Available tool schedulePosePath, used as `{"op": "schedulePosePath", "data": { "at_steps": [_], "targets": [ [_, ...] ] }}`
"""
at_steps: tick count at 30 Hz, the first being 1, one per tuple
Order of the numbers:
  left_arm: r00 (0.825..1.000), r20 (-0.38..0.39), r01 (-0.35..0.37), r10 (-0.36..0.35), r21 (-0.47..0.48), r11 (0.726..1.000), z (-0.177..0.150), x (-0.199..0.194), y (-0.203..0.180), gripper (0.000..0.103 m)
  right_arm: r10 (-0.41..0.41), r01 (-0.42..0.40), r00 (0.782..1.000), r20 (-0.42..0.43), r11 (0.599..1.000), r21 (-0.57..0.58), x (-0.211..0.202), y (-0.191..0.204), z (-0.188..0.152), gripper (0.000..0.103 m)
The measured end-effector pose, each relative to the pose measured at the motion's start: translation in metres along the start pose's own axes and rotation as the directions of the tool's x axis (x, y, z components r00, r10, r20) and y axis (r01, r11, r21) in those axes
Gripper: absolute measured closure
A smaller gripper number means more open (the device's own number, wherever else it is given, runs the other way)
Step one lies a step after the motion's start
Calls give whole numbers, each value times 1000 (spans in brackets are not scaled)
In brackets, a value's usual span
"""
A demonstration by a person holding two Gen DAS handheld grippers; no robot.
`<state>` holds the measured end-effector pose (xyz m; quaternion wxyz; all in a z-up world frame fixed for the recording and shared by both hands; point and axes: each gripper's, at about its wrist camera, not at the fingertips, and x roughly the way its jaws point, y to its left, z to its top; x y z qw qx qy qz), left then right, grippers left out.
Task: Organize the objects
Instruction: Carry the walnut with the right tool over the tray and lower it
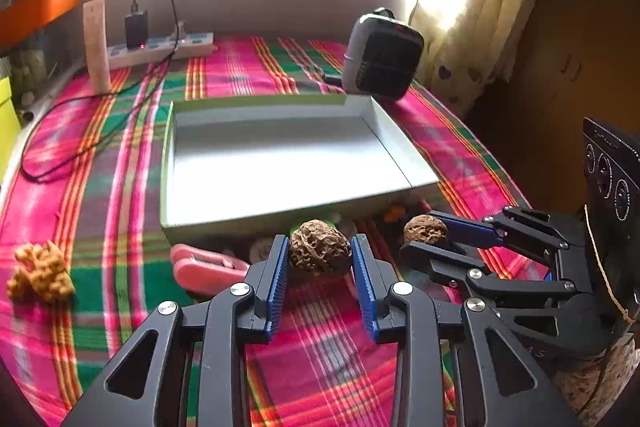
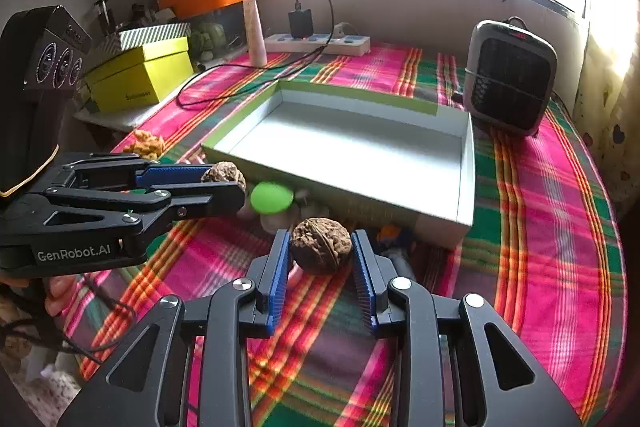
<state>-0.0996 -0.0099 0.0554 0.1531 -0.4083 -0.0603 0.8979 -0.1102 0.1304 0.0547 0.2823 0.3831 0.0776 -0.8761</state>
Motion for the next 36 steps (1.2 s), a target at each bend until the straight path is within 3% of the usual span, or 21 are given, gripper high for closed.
{"op": "schedulePosePath", "data": {
  "at_steps": [12,26,36],
  "targets": [
    [1000,6,-21,21,-32,999,38,17,29,73,-30,30,999,17,1000,6,22,-11,39,71],
    [997,-51,-64,61,-61,996,78,69,64,73,-59,61,997,-60,997,39,86,-36,85,71],
    [993,-87,-89,83,-69,994,90,97,79,73,-68,73,992,-109,996,44,115,-47,97,71]
  ]
}}
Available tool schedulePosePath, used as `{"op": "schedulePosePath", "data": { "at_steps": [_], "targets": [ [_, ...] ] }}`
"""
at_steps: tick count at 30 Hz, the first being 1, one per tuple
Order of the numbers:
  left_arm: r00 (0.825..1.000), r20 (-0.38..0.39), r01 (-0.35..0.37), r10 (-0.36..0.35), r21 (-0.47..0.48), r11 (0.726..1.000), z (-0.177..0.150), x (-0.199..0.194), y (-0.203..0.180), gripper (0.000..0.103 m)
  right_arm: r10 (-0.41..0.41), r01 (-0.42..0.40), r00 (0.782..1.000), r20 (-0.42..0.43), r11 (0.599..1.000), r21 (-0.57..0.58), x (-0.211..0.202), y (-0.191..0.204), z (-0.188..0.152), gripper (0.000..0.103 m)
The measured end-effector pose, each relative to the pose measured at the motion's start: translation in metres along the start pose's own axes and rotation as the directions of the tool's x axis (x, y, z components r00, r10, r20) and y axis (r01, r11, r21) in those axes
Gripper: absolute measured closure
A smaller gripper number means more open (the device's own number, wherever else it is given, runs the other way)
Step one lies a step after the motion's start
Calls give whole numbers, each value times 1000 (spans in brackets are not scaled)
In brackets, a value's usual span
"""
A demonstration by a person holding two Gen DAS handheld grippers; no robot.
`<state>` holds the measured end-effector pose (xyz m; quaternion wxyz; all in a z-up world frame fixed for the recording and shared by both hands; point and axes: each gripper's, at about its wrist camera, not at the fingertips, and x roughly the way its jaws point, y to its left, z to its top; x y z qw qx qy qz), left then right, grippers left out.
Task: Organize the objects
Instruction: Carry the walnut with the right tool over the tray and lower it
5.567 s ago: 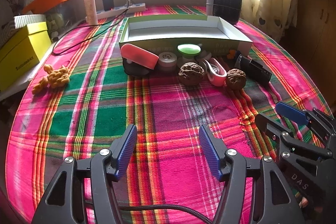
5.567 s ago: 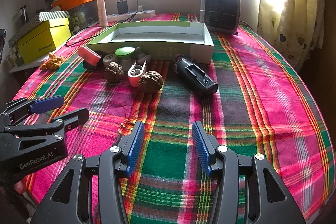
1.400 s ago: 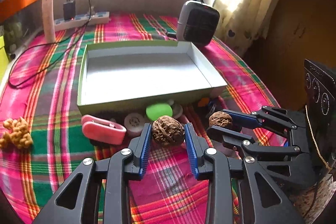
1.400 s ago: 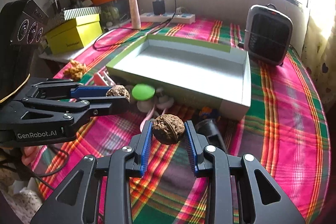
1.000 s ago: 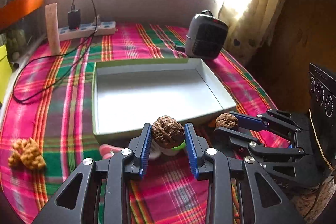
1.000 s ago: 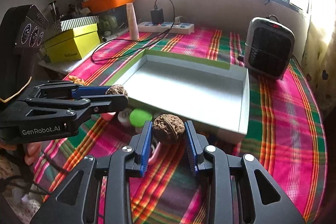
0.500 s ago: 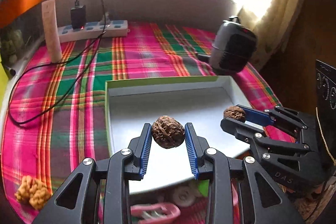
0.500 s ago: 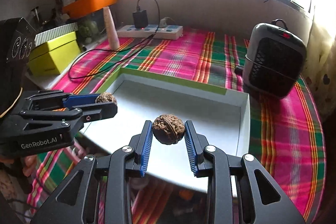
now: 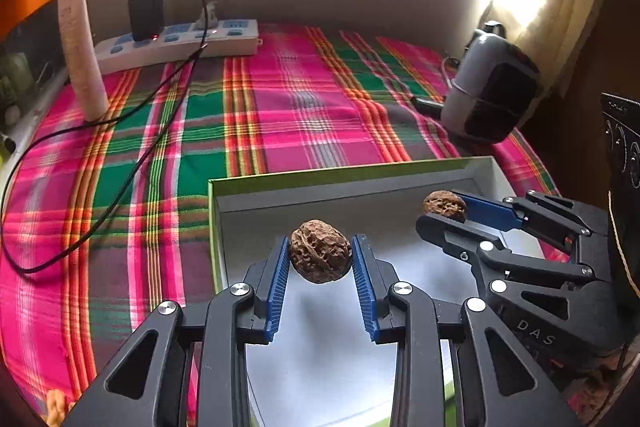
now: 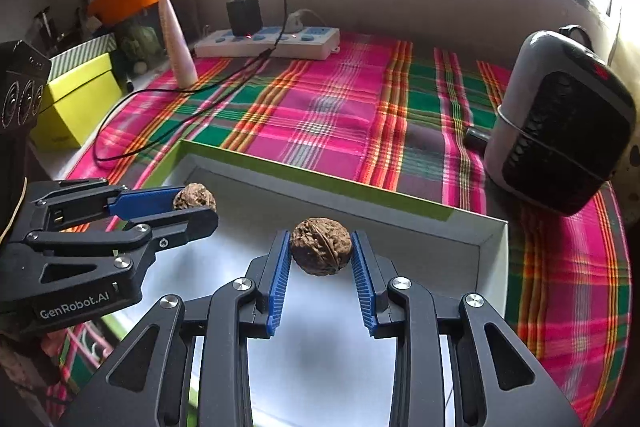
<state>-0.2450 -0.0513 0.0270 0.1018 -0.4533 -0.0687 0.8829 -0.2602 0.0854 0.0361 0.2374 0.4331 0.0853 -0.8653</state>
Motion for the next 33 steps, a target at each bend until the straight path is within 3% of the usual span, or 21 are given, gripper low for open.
{"op": "schedulePosePath", "data": {
  "at_steps": [19,33],
  "targets": [
    [1000,-10,-15,15,34,999,6,16,-3,73,-20,21,998,-63,1000,12,21,-4,8,71],
    [999,-19,-25,25,41,999,7,19,-4,73,-51,51,997,-62,999,8,21,-2,8,71]
  ]
}}
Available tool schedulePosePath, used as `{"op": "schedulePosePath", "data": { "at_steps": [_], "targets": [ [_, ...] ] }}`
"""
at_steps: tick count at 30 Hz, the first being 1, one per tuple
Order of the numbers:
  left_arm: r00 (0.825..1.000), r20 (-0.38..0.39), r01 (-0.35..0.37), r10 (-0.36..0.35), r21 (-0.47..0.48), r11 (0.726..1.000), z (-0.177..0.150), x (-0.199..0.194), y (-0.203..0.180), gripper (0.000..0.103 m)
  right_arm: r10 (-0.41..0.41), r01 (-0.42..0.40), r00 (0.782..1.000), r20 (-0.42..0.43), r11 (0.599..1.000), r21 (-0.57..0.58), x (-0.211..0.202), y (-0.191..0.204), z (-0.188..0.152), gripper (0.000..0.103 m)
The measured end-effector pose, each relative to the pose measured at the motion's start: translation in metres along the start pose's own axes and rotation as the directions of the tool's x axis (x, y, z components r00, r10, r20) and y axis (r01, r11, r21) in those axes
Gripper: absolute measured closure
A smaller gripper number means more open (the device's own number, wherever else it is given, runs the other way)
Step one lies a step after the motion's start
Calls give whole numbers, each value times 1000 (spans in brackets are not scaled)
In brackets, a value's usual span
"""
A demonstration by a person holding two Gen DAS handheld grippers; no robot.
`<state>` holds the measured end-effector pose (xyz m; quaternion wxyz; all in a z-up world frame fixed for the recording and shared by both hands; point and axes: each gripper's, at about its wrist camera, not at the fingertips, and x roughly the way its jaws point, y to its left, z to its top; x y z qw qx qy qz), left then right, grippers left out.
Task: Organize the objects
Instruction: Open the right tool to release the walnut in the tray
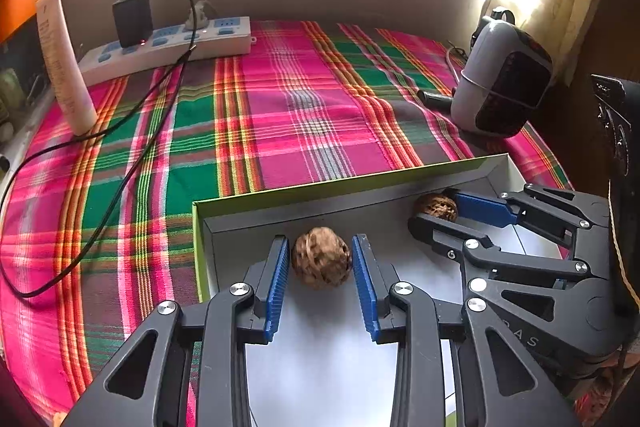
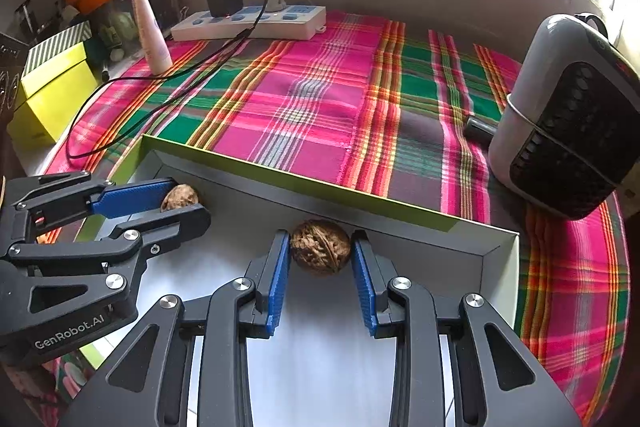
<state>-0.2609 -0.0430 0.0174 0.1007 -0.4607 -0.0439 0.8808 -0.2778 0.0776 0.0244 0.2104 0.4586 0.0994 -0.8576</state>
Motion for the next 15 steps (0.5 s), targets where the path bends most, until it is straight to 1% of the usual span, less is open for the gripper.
{"op": "schedulePosePath", "data": {
  "at_steps": [2,4,5,7,13,15],
  "targets": [
    [1000,0,-1,1,0,1000,0,0,0,72,-1,1,1000,1,1000,-2,-1,0,0,66],
    [1000,0,2,-2,-4,1000,-1,-2,0,71,-5,5,1000,6,1000,-1,-3,1,-1,56],
    [1000,0,2,-2,-7,1000,-2,-3,1,70,-5,5,1000,8,1000,1,-4,1,-1,56],
    [1000,2,2,-2,-12,1000,-3,-5,1,65,-7,7,1000,9,1000,5,-5,1,-2,55],
    [1000,12,17,-17,-20,1000,-8,-16,-1,62,-8,8,1000,25,1000,25,-15,3,-7,55],
    [1000,24,7,-6,-19,1000,-11,-23,-2,61,-10,9,999,35,1000,30,-20,4,-9,55]
  ]
}}
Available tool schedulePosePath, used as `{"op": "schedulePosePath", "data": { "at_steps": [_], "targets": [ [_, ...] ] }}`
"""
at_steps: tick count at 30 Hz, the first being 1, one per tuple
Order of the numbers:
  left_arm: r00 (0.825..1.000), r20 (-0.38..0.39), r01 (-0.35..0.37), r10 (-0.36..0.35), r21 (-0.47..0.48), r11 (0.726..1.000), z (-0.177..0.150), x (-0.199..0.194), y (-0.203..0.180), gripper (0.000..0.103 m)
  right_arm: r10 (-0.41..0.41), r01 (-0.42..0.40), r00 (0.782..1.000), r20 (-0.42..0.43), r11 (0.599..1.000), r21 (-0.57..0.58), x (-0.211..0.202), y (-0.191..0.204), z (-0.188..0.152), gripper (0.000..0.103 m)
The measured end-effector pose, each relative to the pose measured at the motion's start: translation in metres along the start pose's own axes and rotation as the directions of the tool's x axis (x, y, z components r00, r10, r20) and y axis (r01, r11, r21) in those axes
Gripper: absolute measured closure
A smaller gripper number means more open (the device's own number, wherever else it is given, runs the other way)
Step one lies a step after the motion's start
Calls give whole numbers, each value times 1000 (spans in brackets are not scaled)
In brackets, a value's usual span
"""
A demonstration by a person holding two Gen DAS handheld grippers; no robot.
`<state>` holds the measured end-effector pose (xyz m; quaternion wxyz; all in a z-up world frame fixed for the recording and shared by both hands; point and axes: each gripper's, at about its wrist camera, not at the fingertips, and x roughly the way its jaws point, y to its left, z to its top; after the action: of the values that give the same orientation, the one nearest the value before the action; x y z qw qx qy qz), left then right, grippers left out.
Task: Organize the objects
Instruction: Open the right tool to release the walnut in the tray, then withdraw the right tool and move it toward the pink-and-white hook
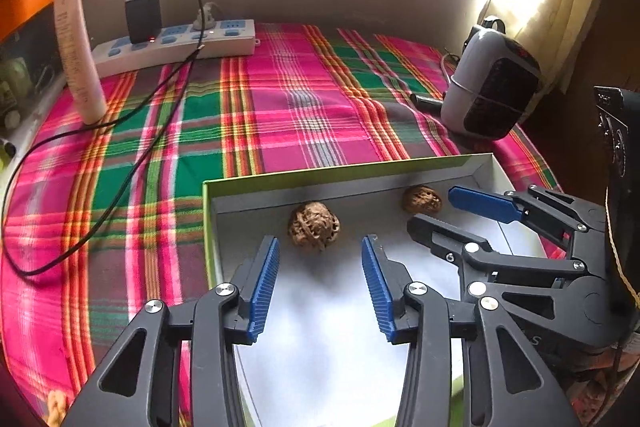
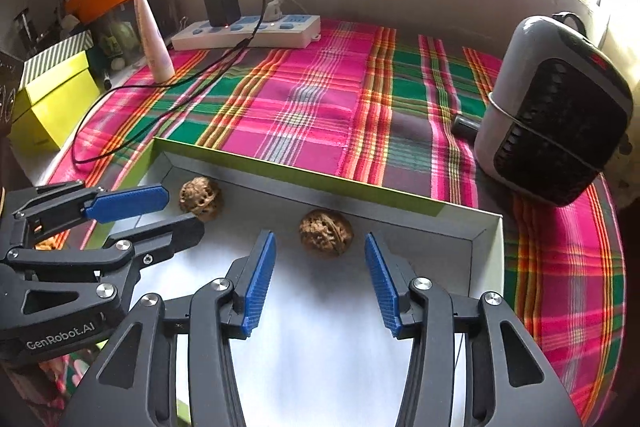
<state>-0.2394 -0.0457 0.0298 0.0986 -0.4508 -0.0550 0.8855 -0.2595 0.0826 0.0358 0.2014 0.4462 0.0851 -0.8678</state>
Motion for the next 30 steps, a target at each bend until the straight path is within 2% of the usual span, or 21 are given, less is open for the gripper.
{"op": "schedulePosePath", "data": {
  "at_steps": [3,7,15,30],
  "targets": [
    [1000,20,-6,5,13,1000,-4,-10,-3,58,0,0,1000,17,1000,6,-9,2,-4,55],
    [999,32,16,-15,-19,1000,-11,-24,-2,58,9,-10,999,34,1000,22,-22,4,-11,55],
    [999,52,6,-3,-44,999,-26,-45,-1,58,15,-18,998,60,999,47,-43,11,-28,55],
    [996,93,14,-8,-72,997,-71,-83,4,58,38,-47,994,104,995,85,-75,27,-78,55]
  ]
}}
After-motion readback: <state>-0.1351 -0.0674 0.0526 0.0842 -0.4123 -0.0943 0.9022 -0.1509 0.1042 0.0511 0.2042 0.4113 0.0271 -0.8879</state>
